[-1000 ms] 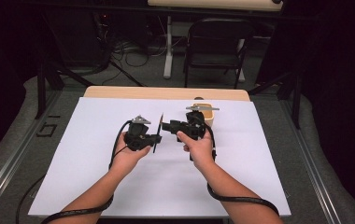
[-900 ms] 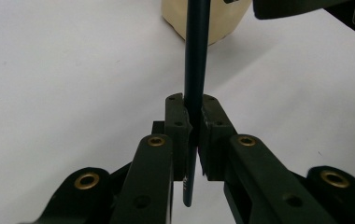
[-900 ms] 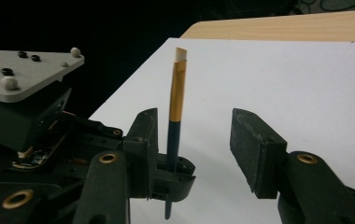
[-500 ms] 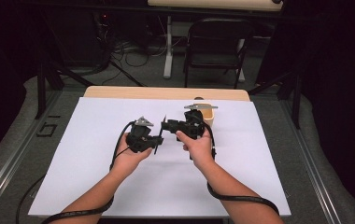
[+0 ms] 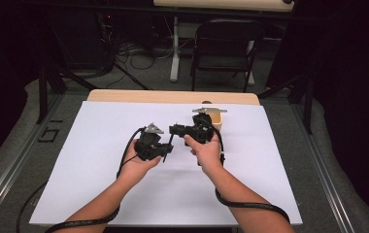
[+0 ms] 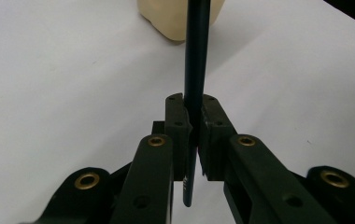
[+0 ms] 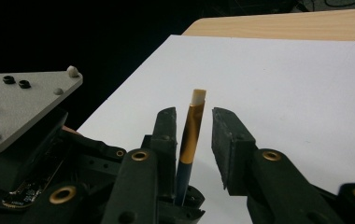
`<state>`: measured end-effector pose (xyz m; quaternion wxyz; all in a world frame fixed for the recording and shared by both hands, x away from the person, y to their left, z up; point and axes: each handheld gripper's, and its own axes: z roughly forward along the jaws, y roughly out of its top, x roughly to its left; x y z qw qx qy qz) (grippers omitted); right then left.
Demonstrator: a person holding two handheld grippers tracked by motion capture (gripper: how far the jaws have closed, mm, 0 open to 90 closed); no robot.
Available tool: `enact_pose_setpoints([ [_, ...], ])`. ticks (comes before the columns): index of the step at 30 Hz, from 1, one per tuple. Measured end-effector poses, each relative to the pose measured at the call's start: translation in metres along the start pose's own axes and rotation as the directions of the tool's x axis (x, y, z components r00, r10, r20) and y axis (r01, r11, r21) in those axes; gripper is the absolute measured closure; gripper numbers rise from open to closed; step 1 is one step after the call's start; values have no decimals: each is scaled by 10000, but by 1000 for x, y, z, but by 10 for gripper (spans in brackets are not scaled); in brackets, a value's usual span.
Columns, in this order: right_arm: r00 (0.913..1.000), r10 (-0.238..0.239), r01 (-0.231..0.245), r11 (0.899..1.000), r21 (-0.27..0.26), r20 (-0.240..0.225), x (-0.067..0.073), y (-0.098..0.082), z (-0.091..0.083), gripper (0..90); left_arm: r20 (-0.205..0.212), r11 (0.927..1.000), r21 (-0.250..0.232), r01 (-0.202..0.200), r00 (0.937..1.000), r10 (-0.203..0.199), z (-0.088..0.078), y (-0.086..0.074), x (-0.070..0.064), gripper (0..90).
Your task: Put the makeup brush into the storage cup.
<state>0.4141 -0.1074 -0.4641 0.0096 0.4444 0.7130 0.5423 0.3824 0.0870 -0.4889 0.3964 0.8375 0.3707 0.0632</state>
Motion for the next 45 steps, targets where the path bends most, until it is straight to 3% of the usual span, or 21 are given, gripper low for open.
enact_pose_setpoints([
  [15, 10000, 4, -3, 10000, 71, -54, -1, -1, -1, 818, 58, 9999, 86, -64, 10000, 64, 3, 1, -3, 842],
  [45, 9997, 2, -1, 10000, 59, -259, 2, 2, 0, 838, 179, 9999, -114, 84, 9998, -82, 3, 1, -2, 834],
])
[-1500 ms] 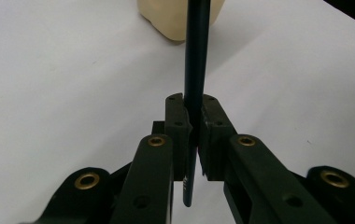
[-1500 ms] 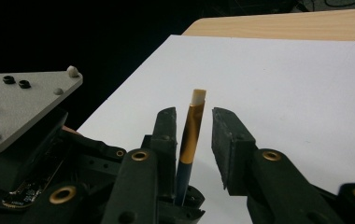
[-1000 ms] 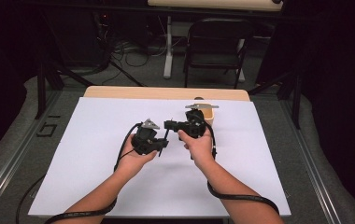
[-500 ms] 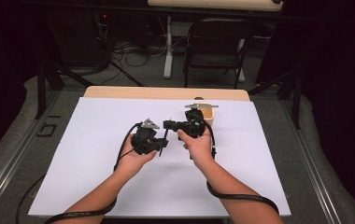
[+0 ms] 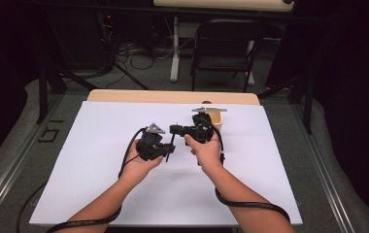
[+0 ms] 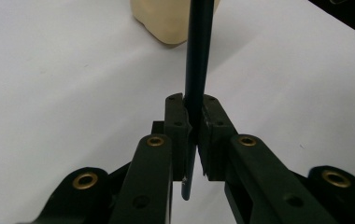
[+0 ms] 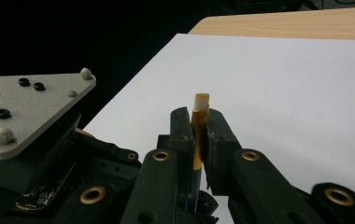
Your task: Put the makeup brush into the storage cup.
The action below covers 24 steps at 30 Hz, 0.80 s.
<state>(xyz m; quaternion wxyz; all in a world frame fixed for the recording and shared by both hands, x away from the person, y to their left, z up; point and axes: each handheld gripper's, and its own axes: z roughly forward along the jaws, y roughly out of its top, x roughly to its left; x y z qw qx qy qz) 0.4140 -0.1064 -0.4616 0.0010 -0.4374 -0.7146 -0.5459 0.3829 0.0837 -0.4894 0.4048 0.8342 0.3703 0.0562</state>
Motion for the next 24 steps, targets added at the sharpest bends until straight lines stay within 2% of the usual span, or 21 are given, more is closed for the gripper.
enact_pose_setpoints([
  [2, 10000, -28, 28, 10000, 1, -4, 0, 0, 0, 838, 77, 9999, -74, 87, 9999, -87, -1, 0, 1, 818],
  [4, 10000, -55, 55, 10000, 8, 23, 0, 1, 0, 838, 182, 9997, -186, 141, 9997, -137, -2, -1, 2, 751],
  [5, 9999, -109, 109, 9999, -52, 85, 0, 1, -1, 838, 174, 9996, -208, 175, 9997, -172, -3, -1, 3, 695],
  [6, 9999, -109, 109, 9999, -52, 85, 0, 1, -1, 838, 166, 9996, -191, 202, 9997, -199, -3, -1, 4, 695],
  [7, 9996, -223, 225, 9997, -89, 200, 1, 2, -1, 838, 172, 9995, -229, 231, 9996, -227, -4, -1, 5, 653],
  [11, 9988, -346, 351, 9993, -153, 354, 1, 4, -3, 838, 91, 9986, -437, 300, 9995, -297, -9, -2, 9, 583],
  [16, 9958, -631, 656, 9972, -361, 667, 2, 7, -4, 838, -309, 9976, -662, 192, 9993, -212, -15, -4, 13, 463],
  [17, 9933, -758, 794, 9961, -384, 875, 4, 8, -6, 838, -364, 9967, -769, 254, 9989, -282, -16, -4, 14, 431],
  [20, 9898, -982, 1033, 9936, -458, 1028, 4, 9, -6, 838, -505, 9962, -855, 154, 9985, -198, -19, -5, 16, 403],
  [24, 9798, -1361, 1455, 9878, -554, 1463, 6, 11, -9, 838, -801, 9963, -848, -116, 9968, 48, -23, -6, 18, 383],
])
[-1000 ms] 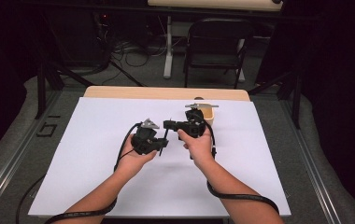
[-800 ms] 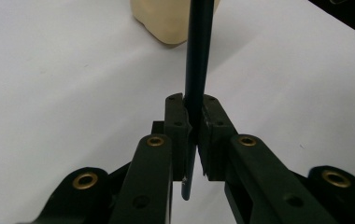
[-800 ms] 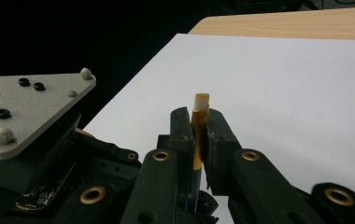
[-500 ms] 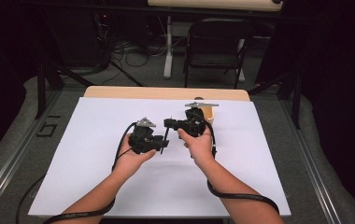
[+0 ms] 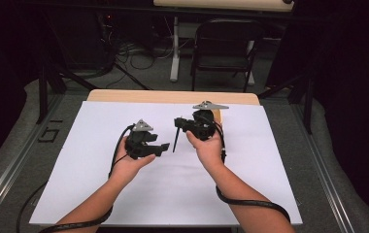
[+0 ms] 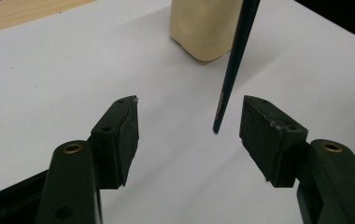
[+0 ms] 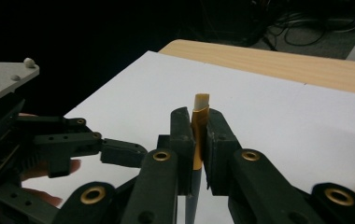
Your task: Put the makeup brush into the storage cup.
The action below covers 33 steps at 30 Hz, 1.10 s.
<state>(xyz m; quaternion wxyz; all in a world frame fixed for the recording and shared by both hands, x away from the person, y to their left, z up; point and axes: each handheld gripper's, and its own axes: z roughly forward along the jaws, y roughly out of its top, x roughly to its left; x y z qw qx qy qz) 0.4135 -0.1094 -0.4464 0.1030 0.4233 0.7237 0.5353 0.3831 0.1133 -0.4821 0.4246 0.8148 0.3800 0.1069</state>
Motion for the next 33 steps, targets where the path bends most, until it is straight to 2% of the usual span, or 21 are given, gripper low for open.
enact_pose_setpoints([
  [4, 9984, -439, 441, 9990, -30, 363, 1, 2, -3, 838, -298, 9999, 29, -163, 9994, 163, -3, -2, 5, 382],
  [7, 9962, -652, 661, 9977, -139, 586, 1, 4, -4, 838, -596, 9994, -178, -304, 9978, 293, -7, -5, 10, 383],
  [13, 9952, -708, 726, 9971, -234, 683, 0, 6, -4, 838, -969, 9994, -193, -282, 9950, 262, -11, -9, 17, 383],
  [16, 9951, -695, 715, 9971, -261, 697, 1, 6, -4, 838, -997, 9996, -82, -260, 9947, 251, -12, -11, 20, 383],
  [18, 9949, -728, 748, 9969, -261, 691, 1, 6, -4, 838, -950, 10000, -35, -83, 9954, 79, -12, -13, 22, 376],
  [21, 9942, -773, 797, 9964, -283, 753, 2, 7, -4, 838, -1061, 9999, -119, 1, 9944, -14, -13, -14, 24, 340],
  [23, 9937, -829, 856, 9958, -325, 759, 2, 8, -4, 838, -1145, 9998, -176, 6, 9934, -26, -14, -15, 26, 276],
  [26, 9932, -847, 877, 9956, -342, 795, 3, 10, -4, 838, -1194, 9996, -220, 165, 9927, -190, -16, -15, 29, 248],
  [29, 9927, -908, 941, 9948, -397, 792, 3, 12, -5, 838, -1236, 9992, -302, 257, 9919, -293, -17, -17, 32, 170],
  [31, 9920, -964, 1001, 9941, -422, 820, 4, 14, -6, 838, -1368, 9989, -356, 311, 9900, -357, -18, -19, 35, 158],
  [33, 9917, -977, 1012, 9941, -391, 836, 4, 15, -7, 838, -1331, 9987, -402, 323, 9904, -374, -19, -21, 37, 151],
])
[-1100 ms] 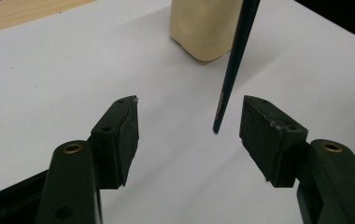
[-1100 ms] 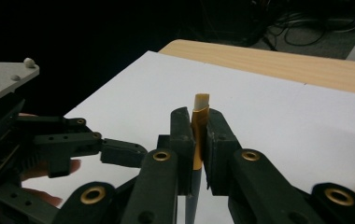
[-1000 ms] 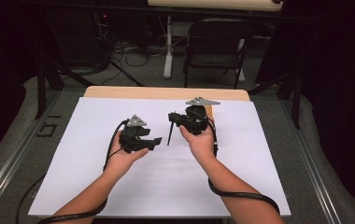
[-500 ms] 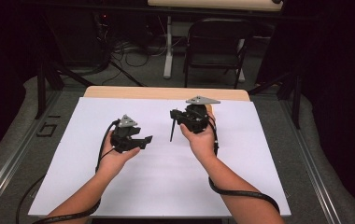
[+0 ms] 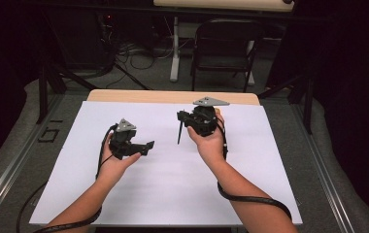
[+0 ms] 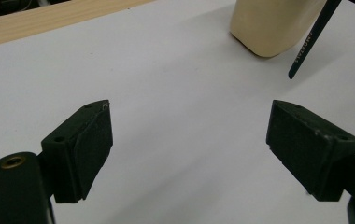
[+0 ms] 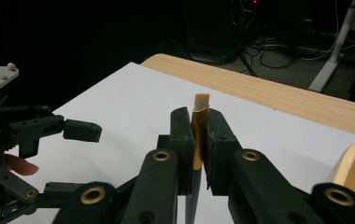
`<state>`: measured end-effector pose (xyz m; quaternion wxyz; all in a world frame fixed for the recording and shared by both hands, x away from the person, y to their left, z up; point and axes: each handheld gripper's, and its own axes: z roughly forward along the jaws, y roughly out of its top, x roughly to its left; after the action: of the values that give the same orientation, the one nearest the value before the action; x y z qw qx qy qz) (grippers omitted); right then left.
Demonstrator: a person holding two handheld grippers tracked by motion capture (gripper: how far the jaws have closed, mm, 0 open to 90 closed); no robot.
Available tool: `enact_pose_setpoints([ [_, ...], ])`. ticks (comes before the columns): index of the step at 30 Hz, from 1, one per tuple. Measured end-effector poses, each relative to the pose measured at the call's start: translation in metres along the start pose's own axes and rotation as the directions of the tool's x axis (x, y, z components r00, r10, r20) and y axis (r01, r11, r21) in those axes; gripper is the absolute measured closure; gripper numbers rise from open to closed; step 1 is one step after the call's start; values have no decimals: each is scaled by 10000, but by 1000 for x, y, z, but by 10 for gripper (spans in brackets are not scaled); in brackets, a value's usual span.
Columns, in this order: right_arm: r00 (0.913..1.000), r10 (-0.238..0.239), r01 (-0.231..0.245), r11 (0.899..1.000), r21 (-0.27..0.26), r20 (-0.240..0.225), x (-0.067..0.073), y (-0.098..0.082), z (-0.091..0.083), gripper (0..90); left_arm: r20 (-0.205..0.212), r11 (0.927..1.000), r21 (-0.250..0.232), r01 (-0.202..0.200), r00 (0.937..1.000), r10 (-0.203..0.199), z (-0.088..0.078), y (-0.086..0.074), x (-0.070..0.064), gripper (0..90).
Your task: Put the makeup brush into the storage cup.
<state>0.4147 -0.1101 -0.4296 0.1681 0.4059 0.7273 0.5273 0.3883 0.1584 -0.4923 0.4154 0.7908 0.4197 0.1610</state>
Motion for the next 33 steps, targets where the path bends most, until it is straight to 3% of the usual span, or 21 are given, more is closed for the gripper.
enact_pose_setpoints([
  [3, 10000, -28, 28, 10000, -25, 34, -1, 1, 0, 838, 105, 10000, 15, 27, 9999, -27, -1, -2, 2, 110],
  [5, 10000, -10, 11, 10000, -51, 49, -1, 3, 0, 838, 187, 10000, 76, 9, 9998, -11, -1, -3, 3, 36],
  [18, 9997, -170, 173, 9996, -206, 147, 0, 13, -1, 838, 500, 9995, -85, 316, 9983, -312, -7, -13, 9, 35],
  [27, 9993, -225, 234, 9993, -297, 288, -3, 22, -4, 838, 439, 9993, -50, 367, 9984, -365, -11, -16, 14, 36],
  [33, 9980, -246, 272, 9986, -444, 586, -11, 31, -10, 838, 394, 9995, -52, 317, 9987, -315, -13, -16, 15, 36],
])
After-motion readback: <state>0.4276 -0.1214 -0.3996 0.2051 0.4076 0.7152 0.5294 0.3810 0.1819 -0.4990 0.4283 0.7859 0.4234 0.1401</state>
